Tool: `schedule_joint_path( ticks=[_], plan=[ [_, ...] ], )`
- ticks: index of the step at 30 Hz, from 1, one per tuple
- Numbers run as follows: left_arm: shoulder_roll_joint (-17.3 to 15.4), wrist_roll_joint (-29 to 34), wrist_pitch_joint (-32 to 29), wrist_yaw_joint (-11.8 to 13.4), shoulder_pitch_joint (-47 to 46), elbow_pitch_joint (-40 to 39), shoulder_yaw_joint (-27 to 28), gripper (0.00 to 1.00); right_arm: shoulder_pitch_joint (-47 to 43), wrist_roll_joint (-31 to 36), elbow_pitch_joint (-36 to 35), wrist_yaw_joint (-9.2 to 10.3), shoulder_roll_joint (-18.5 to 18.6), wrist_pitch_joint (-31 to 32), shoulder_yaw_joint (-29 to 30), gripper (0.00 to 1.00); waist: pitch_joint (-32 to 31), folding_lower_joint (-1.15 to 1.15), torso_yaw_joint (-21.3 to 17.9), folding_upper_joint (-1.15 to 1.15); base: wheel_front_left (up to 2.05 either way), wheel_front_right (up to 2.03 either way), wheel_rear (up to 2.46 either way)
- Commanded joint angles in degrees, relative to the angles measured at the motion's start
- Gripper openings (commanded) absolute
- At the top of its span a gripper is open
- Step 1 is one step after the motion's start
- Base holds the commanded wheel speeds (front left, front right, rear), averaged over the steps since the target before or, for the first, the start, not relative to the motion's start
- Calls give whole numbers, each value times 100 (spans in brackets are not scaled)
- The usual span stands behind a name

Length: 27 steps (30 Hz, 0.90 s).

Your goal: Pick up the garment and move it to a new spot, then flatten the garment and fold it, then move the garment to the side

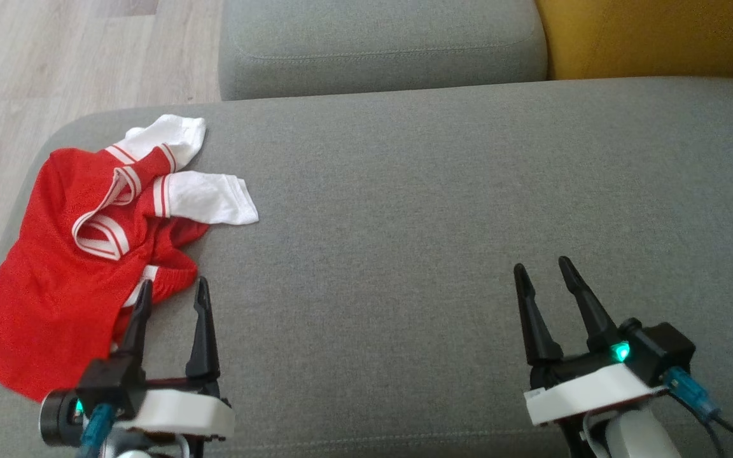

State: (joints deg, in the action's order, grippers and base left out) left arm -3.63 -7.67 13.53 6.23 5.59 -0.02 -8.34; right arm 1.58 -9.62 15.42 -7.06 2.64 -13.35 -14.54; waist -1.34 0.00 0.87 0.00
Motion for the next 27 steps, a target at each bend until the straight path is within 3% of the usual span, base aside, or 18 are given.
schedule_joint_path(
  ticks=[1, 5, 27],
  plan=[
    [8, 210, 86, -31, -152, -251, 209, 100, 290, 220, -197, -42, 23, -103, -173, 100, -7, 0, 0, 0, 0, 0, 0],
    [31, 428, 147, -102, -104, -291, 263, 100, 280, 461, -200, -43, 24, -164, -170, 100, -17, 0, 0, 0, 0, 0, 0],
    [74, 371, 147, -279, -126, -17, 330, 100, 290, 335, -108, -43, 24, -164, 28, 100, -5, 0, 33, 0, 0, 0, 0]
  ],
)
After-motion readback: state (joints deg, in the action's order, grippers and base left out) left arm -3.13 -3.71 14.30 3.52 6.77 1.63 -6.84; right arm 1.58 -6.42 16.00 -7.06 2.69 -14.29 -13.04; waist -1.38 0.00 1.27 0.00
